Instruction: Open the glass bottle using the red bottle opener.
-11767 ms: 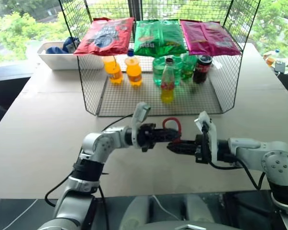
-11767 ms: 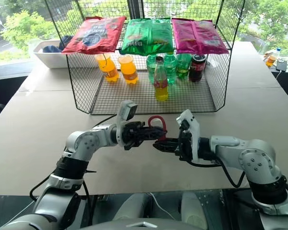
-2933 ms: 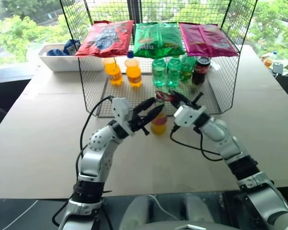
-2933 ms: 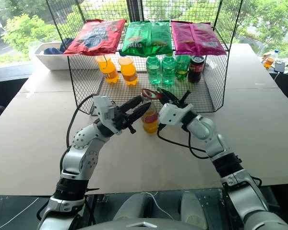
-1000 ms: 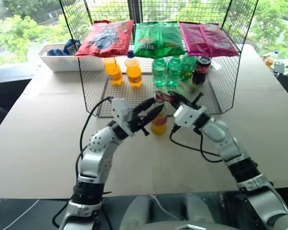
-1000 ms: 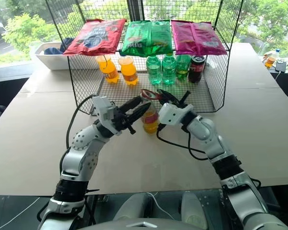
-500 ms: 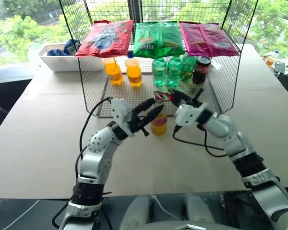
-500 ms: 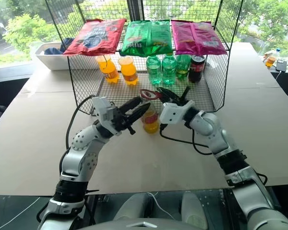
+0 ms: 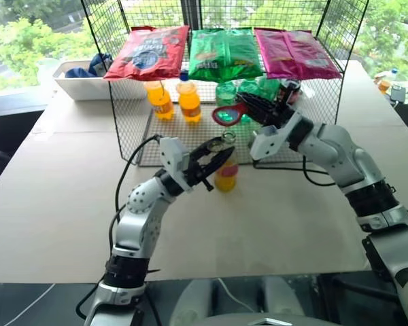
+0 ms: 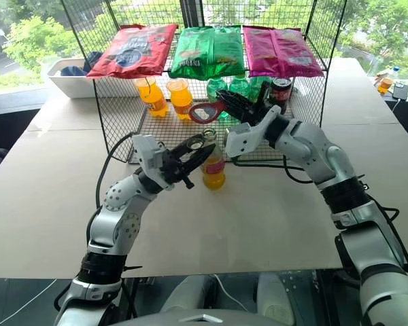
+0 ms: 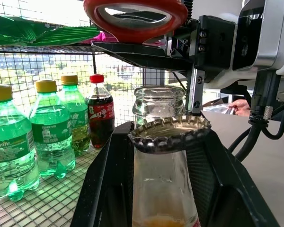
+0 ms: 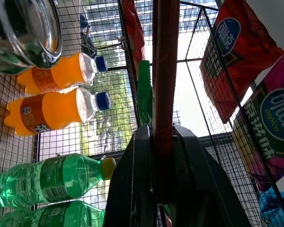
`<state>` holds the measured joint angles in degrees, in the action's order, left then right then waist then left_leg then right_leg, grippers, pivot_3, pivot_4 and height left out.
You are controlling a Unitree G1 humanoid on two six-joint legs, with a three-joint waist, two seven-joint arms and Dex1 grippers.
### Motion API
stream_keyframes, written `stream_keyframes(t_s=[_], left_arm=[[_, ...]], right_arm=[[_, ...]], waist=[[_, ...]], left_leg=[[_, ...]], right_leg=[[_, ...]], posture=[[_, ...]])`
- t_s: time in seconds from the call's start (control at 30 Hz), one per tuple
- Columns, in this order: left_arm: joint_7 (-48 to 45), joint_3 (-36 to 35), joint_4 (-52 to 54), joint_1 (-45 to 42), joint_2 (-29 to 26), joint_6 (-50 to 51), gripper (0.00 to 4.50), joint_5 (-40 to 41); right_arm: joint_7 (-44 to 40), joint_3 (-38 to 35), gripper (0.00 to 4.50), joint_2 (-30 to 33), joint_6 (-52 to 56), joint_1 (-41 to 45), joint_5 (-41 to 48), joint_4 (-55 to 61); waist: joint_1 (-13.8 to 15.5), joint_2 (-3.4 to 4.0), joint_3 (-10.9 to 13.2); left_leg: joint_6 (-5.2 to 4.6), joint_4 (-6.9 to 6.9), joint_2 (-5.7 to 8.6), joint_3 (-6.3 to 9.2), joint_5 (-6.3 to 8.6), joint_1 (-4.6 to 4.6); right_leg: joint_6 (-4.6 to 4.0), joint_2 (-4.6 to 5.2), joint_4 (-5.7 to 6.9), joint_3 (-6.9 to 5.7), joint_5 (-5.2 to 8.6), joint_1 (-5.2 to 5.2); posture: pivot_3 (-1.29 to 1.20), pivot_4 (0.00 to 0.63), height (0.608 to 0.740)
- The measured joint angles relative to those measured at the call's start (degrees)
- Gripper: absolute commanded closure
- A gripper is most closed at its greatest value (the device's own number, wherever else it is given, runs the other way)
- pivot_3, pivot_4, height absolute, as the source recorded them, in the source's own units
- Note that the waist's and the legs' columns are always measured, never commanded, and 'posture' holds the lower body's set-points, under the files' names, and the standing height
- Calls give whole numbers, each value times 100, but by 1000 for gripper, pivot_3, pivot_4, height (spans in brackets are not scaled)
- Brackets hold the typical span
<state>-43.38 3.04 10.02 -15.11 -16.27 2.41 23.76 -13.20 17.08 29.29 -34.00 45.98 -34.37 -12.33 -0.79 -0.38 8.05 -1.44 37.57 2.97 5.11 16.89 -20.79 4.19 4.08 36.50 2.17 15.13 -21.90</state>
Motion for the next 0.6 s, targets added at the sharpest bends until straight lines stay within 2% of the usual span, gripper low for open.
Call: stream_keyframes(t_s=[0.17,0.57,0.6], left_arm=[[6,1,3,34,1,-6,3412,0],[-18,-36,22,116,-4,-72,3412,8],[-22,-41,22,123,-4,-81,2956,11]], right_arm=[[54,-104,4500,-97,178,-191,253,-2],[-514,-724,4500,-1520,2043,-1683,2666,352],[-547,-721,4500,-1539,2128,-1712,2725,398]], waist=[[3,0,0],[-5,3,1],[-1,3,1]], left_leg=[[0,-2,-1,1,0,1],[1,-8,-3,0,-1,3],[1,-8,-1,0,-1,2]], right_leg=[[0,0,0,-1,0,1],[0,0,0,4,0,-2],[0,1,1,4,0,-2]], posture=[[0,150,740],[0,150,740],[0,150,740]])
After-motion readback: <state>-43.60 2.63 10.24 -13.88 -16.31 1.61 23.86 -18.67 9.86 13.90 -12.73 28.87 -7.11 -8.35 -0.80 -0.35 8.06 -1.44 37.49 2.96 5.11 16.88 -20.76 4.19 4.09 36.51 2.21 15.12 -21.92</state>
